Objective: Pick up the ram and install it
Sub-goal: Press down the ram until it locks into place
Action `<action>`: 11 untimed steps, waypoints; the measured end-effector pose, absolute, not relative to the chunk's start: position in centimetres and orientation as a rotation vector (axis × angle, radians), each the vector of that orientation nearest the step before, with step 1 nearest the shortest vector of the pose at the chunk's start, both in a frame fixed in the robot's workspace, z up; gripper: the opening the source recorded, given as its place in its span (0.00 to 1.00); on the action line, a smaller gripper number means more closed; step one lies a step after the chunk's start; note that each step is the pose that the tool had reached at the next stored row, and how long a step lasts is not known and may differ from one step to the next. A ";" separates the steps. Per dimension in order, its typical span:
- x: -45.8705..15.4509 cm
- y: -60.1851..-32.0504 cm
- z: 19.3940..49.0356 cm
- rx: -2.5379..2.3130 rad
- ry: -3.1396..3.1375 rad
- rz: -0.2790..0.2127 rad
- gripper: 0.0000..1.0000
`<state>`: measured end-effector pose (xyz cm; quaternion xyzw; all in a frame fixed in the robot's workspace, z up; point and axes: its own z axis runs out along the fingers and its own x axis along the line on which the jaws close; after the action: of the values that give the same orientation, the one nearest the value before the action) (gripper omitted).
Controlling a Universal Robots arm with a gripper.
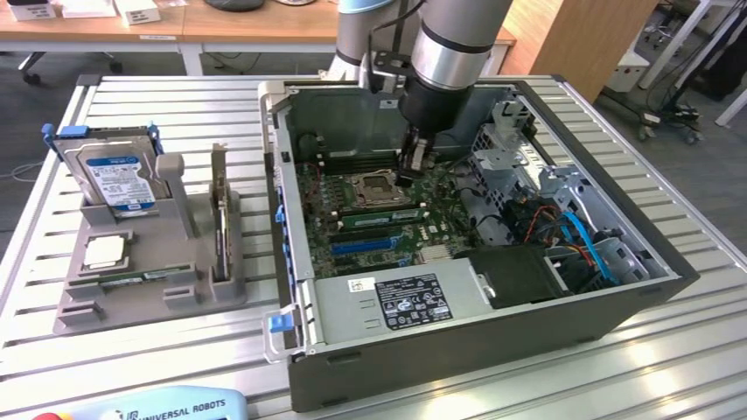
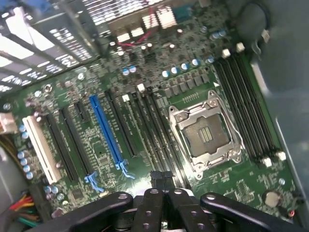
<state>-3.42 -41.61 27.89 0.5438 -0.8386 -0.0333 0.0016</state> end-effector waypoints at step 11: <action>-3.4 -41.6 27.9 1.465 -2.780 -0.105 0.10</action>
<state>-3.42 -41.61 27.85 0.4659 -0.8842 -0.0333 -0.0014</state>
